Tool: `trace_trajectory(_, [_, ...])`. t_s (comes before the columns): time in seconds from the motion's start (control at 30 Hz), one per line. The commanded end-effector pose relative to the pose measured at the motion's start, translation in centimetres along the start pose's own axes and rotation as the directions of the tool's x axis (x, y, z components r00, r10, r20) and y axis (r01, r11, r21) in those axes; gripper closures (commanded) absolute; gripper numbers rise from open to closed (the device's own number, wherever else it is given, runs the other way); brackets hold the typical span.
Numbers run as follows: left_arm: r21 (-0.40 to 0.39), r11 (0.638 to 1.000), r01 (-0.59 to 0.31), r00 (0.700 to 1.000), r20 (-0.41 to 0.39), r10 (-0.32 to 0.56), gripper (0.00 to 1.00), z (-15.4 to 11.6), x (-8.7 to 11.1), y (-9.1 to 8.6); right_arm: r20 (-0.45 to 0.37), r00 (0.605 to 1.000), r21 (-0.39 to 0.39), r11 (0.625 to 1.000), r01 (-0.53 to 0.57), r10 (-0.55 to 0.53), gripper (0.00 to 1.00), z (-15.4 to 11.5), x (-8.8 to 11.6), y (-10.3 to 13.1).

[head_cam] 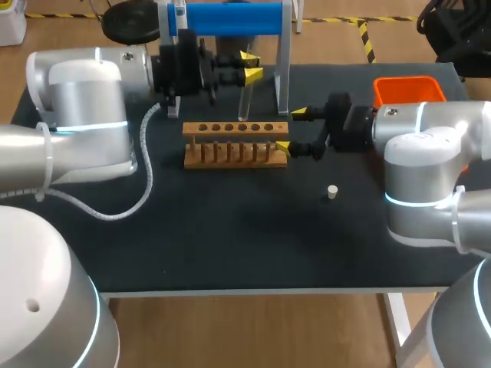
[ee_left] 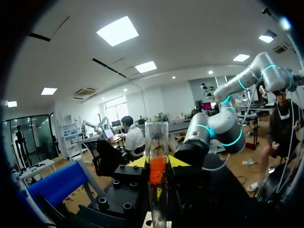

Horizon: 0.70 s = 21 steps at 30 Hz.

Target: Invert the test tube, pick up the pipette, mount the tip to pipette, aspirate from beaker and dispense into the tube, eject the tip, return the pipette, and cap with the stopper.

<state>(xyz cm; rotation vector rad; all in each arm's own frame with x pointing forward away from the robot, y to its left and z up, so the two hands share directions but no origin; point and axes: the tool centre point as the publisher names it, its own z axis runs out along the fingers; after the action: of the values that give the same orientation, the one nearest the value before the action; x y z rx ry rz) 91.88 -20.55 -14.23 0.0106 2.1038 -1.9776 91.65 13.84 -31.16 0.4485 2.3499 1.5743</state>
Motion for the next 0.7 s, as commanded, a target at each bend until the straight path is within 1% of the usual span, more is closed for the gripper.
trace_trajectory(0.03, [-0.003,1.0,0.015,1.0,-0.016,-0.015,1.0,0.2,-1.0,0.6,0.0,1.0,-0.002,1.0,0.0,0.0,0.0,0.0,0.0,-0.1])
trace_trajectory(0.17, [0.004,1.0,0.03,0.999,-0.015,-0.03,1.0,0.2,-1.8,1.2,0.0,1.0,-0.002,1.0,0.0,0.0,0.0,0.0,0.0,-0.1])
trace_trajectory(0.37, [0.015,0.999,0.028,0.999,-0.018,-0.028,1.0,0.6,-2.6,2.0,0.0,1.0,-0.002,1.0,0.0,0.0,0.0,0.0,0.0,-0.1])
trace_trajectory(0.53, [0.037,0.999,0.035,0.999,-0.015,-0.034,1.0,0.8,-2.9,3.0,0.0,1.0,-0.002,1.0,0.0,0.0,0.0,0.0,0.0,-0.1])
trace_trajectory(0.7, [0.053,0.998,0.038,0.999,-0.027,-0.037,1.0,1.0,-3.0,3.4,0.0,1.0,-0.002,1.0,0.0,0.0,0.0,0.0,0.0,-0.1])
